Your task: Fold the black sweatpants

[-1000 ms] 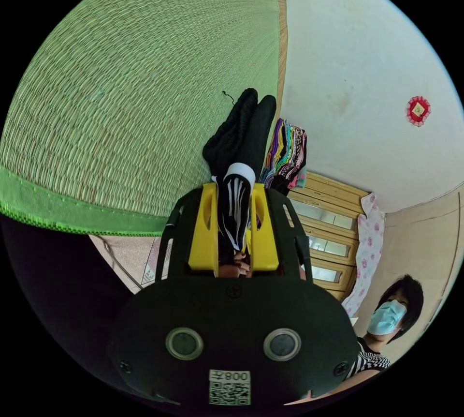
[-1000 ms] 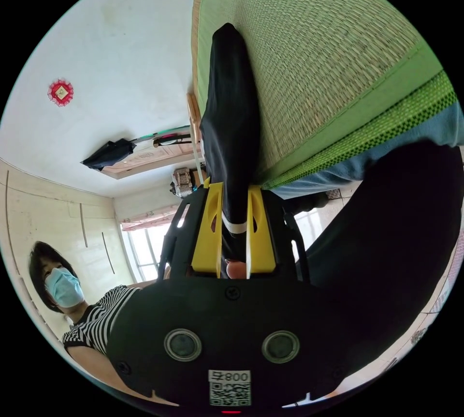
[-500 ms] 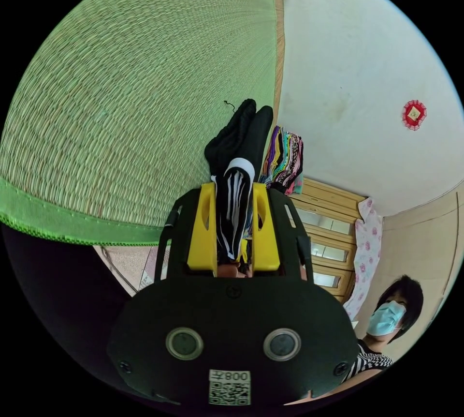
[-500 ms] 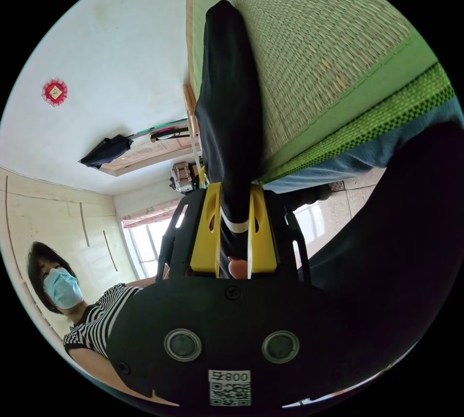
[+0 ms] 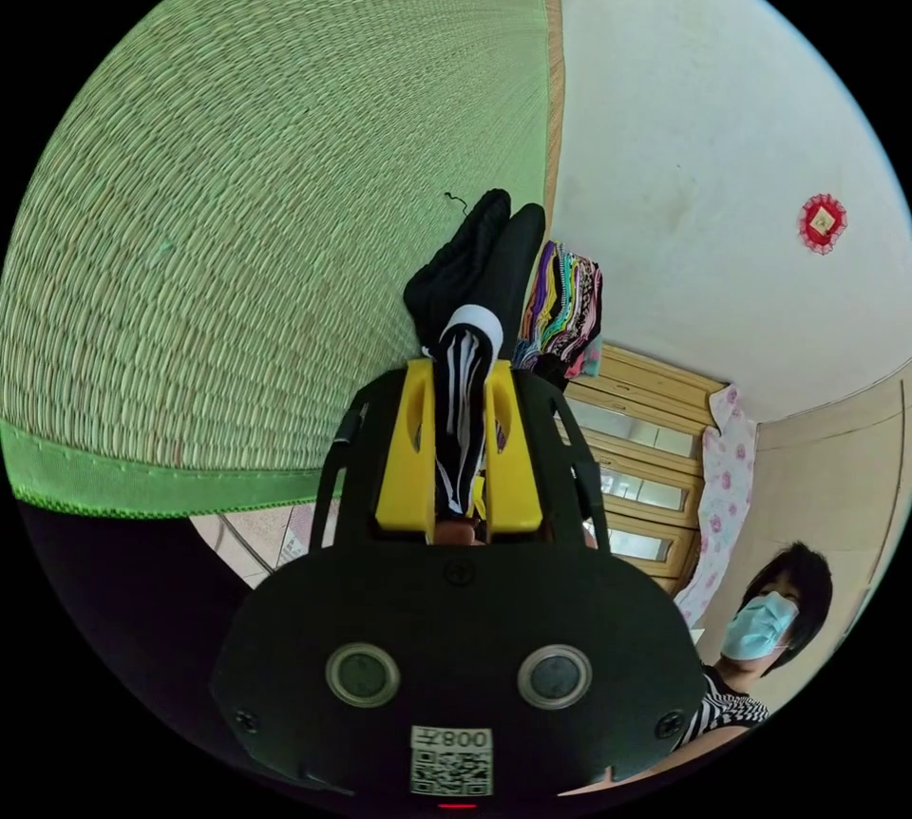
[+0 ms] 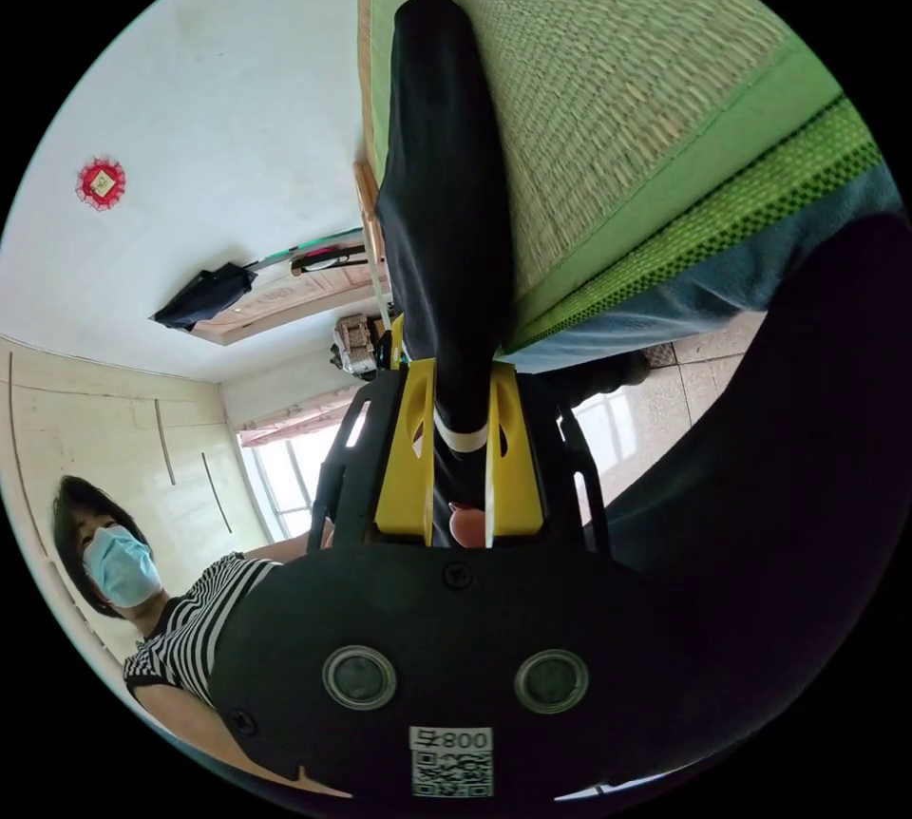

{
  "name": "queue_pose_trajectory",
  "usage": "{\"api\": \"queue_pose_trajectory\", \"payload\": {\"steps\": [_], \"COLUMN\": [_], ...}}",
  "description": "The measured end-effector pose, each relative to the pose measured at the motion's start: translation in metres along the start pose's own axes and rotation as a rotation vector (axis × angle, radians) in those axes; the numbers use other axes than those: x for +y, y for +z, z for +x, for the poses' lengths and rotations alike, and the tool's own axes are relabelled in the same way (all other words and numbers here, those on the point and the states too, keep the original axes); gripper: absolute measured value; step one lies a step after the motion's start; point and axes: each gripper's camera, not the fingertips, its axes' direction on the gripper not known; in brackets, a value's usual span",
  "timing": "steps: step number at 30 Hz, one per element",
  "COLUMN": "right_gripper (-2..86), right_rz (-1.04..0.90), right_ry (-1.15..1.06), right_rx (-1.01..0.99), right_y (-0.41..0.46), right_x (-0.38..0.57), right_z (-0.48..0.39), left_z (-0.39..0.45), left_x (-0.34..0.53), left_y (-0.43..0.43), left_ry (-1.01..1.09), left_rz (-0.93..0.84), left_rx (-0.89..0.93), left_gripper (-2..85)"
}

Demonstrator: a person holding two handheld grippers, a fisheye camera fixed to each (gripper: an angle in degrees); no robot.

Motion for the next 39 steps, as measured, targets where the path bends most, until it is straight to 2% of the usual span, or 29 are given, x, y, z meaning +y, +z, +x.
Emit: {"api": "queue_pose_trajectory", "payload": {"steps": [10, 18, 22, 26, 32, 36, 39], "right_gripper": [2.8, 0.4, 0.1, 0.0, 0.0, 0.1, 0.1], "right_rz": [0.026, 0.158, 0.248, 0.388, 0.662, 0.854, 0.96], "right_ry": [-0.087, -0.257, -0.365, -0.511, -0.732, -0.744, -0.627], "right_rx": [-0.096, -0.2, -0.193, -0.157, -0.023, 0.088, 0.179], "right_y": [-0.061, -0.177, -0.261, -0.384, -0.564, -0.647, -0.672], "right_x": [-0.011, -0.036, -0.05, -0.052, 0.001, 0.047, 0.056], "right_z": [-0.026, -0.09, -0.135, -0.196, -0.274, -0.258, -0.2], "left_z": [0.057, 0.139, 0.201, 0.277, 0.377, 0.394, 0.375], "left_x": [0.003, -0.016, -0.032, -0.038, -0.023, -0.012, -0.012], "left_y": [0.101, 0.232, 0.337, 0.463, 0.663, 0.783, 0.882], "left_ry": [0.119, 0.276, 0.392, 0.526, 0.701, 0.749, 0.75], "left_rz": [0.005, -0.056, -0.137, -0.231, -0.422, -0.558, -0.666], "left_rx": [0.02, 0.057, 0.09, 0.182, 0.339, 0.32, 0.194], "left_gripper": [6.3, 5.9, 5.8, 5.8, 5.9, 6.1, 6.4]}}
